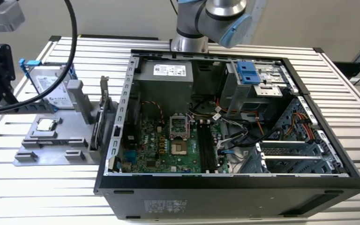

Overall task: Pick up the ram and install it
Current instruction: 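Pick up the ram and move it above insertion slot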

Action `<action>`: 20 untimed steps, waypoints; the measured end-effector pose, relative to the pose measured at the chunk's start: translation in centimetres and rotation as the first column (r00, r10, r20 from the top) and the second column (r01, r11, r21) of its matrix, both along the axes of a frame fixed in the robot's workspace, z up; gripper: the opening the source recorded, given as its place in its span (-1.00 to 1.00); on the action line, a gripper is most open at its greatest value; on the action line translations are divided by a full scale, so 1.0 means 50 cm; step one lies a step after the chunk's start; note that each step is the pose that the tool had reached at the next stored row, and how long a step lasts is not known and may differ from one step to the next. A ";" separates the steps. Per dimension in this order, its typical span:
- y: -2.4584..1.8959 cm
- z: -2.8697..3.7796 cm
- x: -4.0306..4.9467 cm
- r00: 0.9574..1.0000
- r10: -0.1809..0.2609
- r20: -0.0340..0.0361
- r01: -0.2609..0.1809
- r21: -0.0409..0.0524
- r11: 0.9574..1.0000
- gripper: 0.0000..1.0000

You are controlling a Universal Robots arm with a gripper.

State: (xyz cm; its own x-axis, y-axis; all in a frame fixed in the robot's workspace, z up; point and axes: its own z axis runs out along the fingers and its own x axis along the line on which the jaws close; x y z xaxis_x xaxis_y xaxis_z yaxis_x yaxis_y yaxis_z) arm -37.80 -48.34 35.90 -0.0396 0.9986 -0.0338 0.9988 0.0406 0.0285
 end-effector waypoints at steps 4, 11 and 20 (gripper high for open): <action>0.0000 0.007 0.000 1.000 0.000 0.000 0.000 0.000 1.000 -1.00; 0.0000 0.019 0.000 1.000 0.000 0.000 0.000 0.000 1.000 -1.00; 0.0000 0.034 0.000 1.000 0.000 0.000 0.000 0.000 1.000 -1.00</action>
State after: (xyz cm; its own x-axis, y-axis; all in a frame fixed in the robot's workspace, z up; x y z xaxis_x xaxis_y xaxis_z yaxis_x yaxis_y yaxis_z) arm -37.80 -48.34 37.59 -0.0396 0.9986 -0.0339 0.9988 0.0406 0.0285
